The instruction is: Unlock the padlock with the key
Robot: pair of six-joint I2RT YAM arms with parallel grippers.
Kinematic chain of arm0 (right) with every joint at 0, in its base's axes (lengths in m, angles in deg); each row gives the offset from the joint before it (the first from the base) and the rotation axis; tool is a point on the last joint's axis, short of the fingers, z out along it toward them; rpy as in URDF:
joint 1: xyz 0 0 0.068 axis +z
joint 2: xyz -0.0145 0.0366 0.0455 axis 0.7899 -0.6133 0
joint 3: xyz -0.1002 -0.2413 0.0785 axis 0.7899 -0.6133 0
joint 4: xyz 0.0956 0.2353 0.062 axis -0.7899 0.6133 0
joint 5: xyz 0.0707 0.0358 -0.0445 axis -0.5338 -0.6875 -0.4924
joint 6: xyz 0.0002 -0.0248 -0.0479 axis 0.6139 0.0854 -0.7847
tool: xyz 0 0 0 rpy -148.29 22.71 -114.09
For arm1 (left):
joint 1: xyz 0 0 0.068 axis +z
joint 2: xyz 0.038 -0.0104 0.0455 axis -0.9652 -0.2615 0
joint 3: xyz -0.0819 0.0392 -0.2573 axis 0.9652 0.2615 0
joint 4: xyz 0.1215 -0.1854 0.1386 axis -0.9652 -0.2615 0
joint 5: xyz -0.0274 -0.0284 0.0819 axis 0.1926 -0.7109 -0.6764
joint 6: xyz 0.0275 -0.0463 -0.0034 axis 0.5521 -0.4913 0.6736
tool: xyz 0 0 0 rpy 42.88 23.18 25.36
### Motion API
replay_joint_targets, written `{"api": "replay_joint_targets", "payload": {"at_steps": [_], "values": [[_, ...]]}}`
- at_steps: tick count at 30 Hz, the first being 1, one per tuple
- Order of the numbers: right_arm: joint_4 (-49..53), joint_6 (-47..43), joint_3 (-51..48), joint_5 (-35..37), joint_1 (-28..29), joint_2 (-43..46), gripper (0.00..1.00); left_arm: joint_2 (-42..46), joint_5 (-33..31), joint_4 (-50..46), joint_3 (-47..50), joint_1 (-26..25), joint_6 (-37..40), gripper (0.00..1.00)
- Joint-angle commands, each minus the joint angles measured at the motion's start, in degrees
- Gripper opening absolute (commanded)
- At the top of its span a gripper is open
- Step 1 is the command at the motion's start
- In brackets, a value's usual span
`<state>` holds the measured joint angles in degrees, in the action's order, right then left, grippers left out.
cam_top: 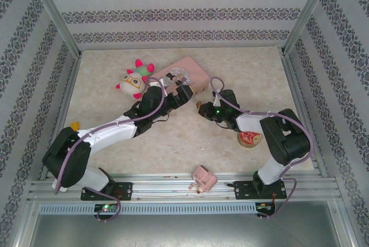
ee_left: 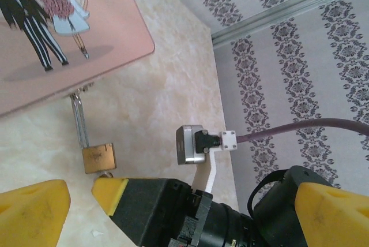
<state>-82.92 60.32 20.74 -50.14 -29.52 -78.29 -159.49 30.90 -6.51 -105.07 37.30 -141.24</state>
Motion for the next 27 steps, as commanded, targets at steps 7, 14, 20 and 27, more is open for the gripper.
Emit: {"api": "replay_joint_targets", "payload": {"at_steps": [7, 14, 20, 27], "values": [[1.14, -1.20, 1.56, 4.01, 0.46, -0.41, 0.18, 9.94, -11.62, -6.89, 3.67, 1.04, 12.04, 0.99], [2.94, -1.51, -0.06, 5.24, 0.46, 2.85, 0.23, 16.71, -22.10, -13.54, 3.96, 1.40, 19.99, 0.99], [5.54, -1.88, -1.50, 6.81, 0.46, 6.55, 0.26, 18.81, -22.65, -16.05, 2.79, 1.76, 26.05, 0.99], [15.34, -6.36, 0.26, 11.77, 0.87, 12.18, 0.32, 17.32, -20.48, -18.97, -0.13, 2.67, 28.57, 0.99]]}}
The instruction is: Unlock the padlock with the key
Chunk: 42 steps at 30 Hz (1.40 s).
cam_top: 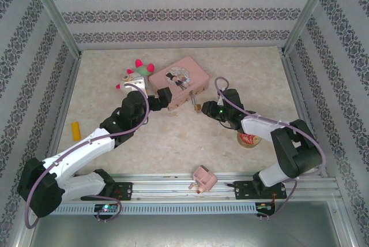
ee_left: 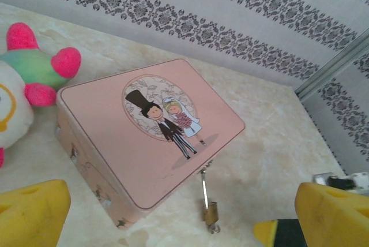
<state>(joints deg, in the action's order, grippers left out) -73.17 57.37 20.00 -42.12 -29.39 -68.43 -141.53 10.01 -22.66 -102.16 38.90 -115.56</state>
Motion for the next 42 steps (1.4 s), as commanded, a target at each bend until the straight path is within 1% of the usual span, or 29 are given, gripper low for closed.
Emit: {"api": "replay_joint_targets", "payload": {"at_steps": [1, 5, 9, 11, 16, 18, 23, 26, 29, 37, 40, 42], "values": [[7.31, -4.40, 1.46, 4.81, 0.92, 3.16, 0.33, -1.38, 0.64, -3.97, -3.83, 1.35, 2.89, 0.99], [14.59, -8.25, 4.38, 8.02, 1.19, 4.18, 0.38, -5.65, 0.29, -10.84, -8.65, 2.16, 3.12, 0.99], [20.15, -11.67, 7.98, 10.00, 1.56, 2.59, 0.42, -11.35, 0.99, -17.74, -13.97, 3.50, 3.65, 0.99], [21.96, -12.78, 9.80, 10.79, 1.73, 1.28, 0.44, -13.94, 2.56, -19.12, -15.84, 4.85, 3.59, 0.99], [23.54, -14.68, 14.10, 10.61, 2.29, -3.96, 0.51, -19.90, 10.11, -18.29, -18.43, 10.47, 1.48, 0.99], [24.36, -15.62, 16.23, 10.81, 2.77, -6.58, 0.51, -21.67, 10.94, -17.80, -19.26, 11.76, 1.52, 0.99], [25.35, -17.19, 21.39, 11.04, 3.92, -12.84, 0.50, -25.27, 10.06, -16.71, -21.65, 14.19, 2.05, 0.99], [25.85, -17.89, 24.12, 11.57, 4.50, -16.13, 0.49, -28.43, 11.19, -16.64, -24.53, 16.10, 2.59, 0.99], [26.06, -18.43, 26.12, 11.74, 4.98, -18.66, 0.48, -32.34, 12.26, -17.36, -28.89, 17.24, 4.60, 0.99], [26.24, -18.89, 28.96, 12.03, 5.08, -23.25, 0.48, -46.22, 10.84, -24.26, -45.11, 18.05, 11.66, 0.99], [26.16, -19.05, 30.01, 12.09, 5.07, -24.85, 0.48, -50.66, 11.72, -26.30, -49.95, 18.02, 13.91, 0.99], [25.97, -19.20, 30.57, 12.01, 5.08, -25.59, 0.48, -53.02, 13.41, -27.26, -52.61, 18.09, 15.21, 0.99]]}}
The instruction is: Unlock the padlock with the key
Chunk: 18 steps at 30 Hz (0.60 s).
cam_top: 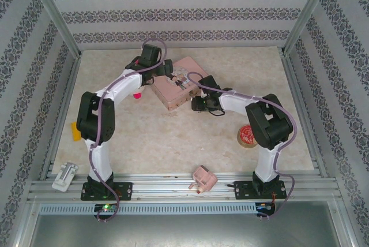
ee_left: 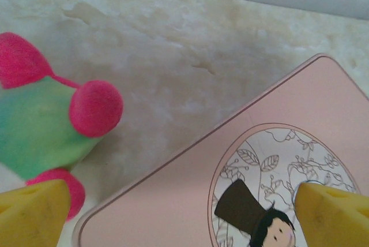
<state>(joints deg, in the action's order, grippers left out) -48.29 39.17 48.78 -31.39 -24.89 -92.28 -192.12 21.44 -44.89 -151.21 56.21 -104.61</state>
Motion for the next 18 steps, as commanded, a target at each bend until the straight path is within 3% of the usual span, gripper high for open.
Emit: {"api": "replay_joint_targets", "payload": {"at_steps": [1, 7, 18], "values": [[1.07, -1.10, 2.03, 1.21, 0.57, -2.05, 0.48, -3.46, 3.03, -5.09, -4.63, 0.77, 4.83, 0.99], [0.22, -1.56, 2.39, 0.41, 0.57, -2.41, 0.37, -7.34, 9.17, -5.56, -8.22, 0.68, 8.17, 0.99], [-2.54, 0.33, -2.99, -1.44, 0.31, 1.05, 0.07, -6.24, 8.86, -4.34, -3.67, -2.38, 16.87, 0.99]]}}
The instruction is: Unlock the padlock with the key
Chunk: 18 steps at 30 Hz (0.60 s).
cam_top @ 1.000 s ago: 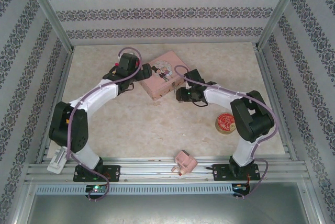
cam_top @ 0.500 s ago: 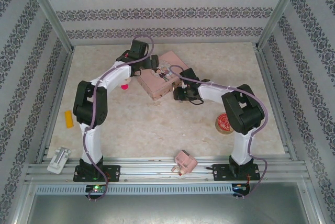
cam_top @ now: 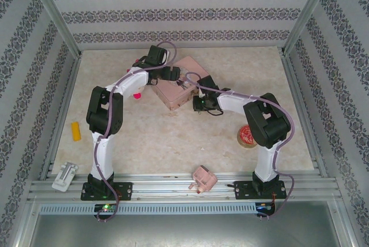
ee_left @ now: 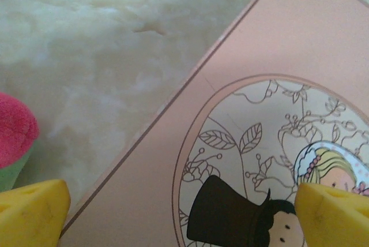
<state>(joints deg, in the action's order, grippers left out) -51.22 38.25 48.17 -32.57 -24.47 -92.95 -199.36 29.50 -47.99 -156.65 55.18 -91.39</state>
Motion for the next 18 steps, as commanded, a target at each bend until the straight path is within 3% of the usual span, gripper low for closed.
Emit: {"api": "replay_joint_targets", "payload": {"at_steps": [1, 5, 12, 18], "values": [[0.21, 1.83, -3.20, -0.35, -0.11, 2.37, 0.06, 1.25, 0.47, -1.09, 2.34, -1.58, 3.61, 0.99], [-1.21, 5.06, -7.31, -1.35, -0.02, 5.44, 0.00, 3.20, -0.89, 0.27, 5.25, -1.96, 3.13, 0.99], [-3.32, 12.29, -15.61, -2.17, 0.92, 11.82, 0.00, 7.96, -3.42, 3.08, 10.84, -2.62, 2.09, 0.99], [-5.32, 18.91, -22.90, -1.38, 3.43, 18.52, 0.00, 14.31, -9.41, 4.31, 17.28, -3.76, -4.08, 0.99]]}}
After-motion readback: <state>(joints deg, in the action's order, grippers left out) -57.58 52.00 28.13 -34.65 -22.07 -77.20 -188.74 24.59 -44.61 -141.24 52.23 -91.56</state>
